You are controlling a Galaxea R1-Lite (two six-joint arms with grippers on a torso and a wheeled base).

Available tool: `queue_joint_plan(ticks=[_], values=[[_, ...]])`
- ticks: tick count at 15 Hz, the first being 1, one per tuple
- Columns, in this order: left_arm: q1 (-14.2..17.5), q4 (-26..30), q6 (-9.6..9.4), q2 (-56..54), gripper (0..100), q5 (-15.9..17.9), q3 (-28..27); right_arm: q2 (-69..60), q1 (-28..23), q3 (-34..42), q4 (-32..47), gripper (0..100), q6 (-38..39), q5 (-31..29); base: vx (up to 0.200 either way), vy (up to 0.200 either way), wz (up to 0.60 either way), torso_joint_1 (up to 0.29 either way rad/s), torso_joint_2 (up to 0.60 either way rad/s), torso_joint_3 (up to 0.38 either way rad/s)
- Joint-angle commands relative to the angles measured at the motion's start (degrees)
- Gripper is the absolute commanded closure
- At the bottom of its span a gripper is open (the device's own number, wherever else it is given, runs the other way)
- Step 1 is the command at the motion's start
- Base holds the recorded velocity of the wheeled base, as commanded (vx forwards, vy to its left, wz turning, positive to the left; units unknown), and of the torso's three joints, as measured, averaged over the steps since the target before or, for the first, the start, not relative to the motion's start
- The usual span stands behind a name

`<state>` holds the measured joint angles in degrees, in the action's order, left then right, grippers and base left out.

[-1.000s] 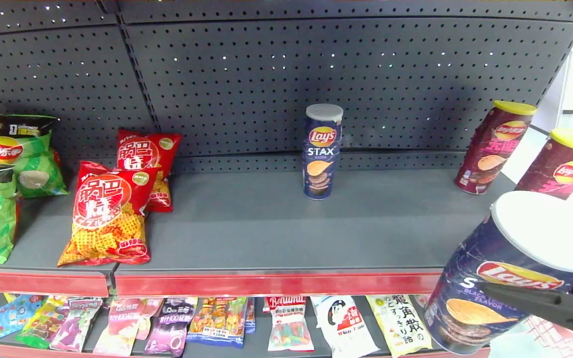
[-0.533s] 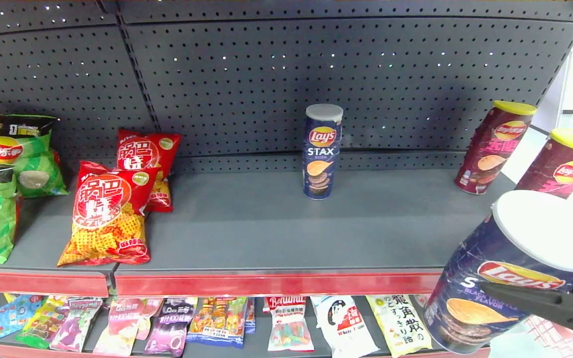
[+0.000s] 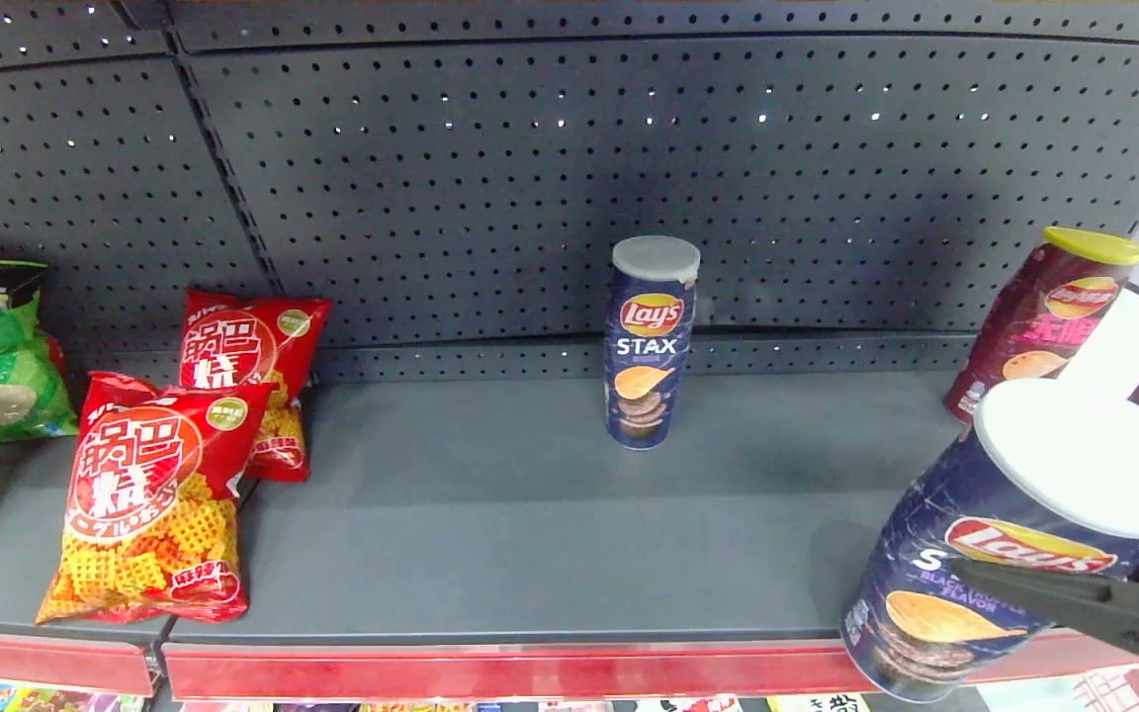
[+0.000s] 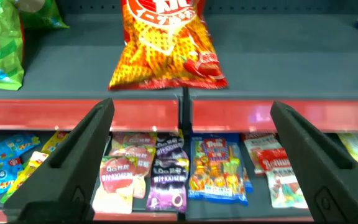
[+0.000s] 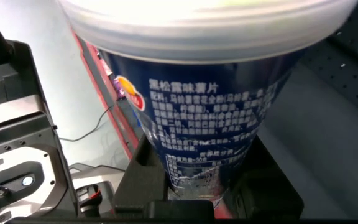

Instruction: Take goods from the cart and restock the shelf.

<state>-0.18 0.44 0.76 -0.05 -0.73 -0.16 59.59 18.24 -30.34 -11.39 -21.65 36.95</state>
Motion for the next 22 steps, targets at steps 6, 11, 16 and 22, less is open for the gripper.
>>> queue_joint_plan(ticks=[6, 11, 16, 22], values=[[0.0, 0.0, 0.04, 0.0, 0, -0.1, 0.0, -0.1, 0.0, 0.2, 0.0, 100, 0.0, 0.1, 0.000, 0.000, 0.00, 0.000, 0.00, 0.000], [0.0, 0.0, 0.04, 0.0, 0, -0.1, 0.0, -0.1, 0.0, 0.2, 0.0, 100, -0.1, 0.1, 0.000, 0.000, 0.00, 0.000, 0.00, 0.000], [0.0, 0.0, 0.04, 0.0, 0, -0.1, 0.0, -0.5, 0.0, 0.5, 0.0, 100, -0.1, 0.1, 0.000, -0.160, 0.00, 0.000, 0.00, 0.002], [0.0, 0.0, 0.04, 0.0, 0, -0.1, 0.0, -1.7, 0.0, 1.3, 0.0, 100, 0.0, 0.1, 0.000, 0.000, 0.00, 0.000, 0.00, 0.000]])
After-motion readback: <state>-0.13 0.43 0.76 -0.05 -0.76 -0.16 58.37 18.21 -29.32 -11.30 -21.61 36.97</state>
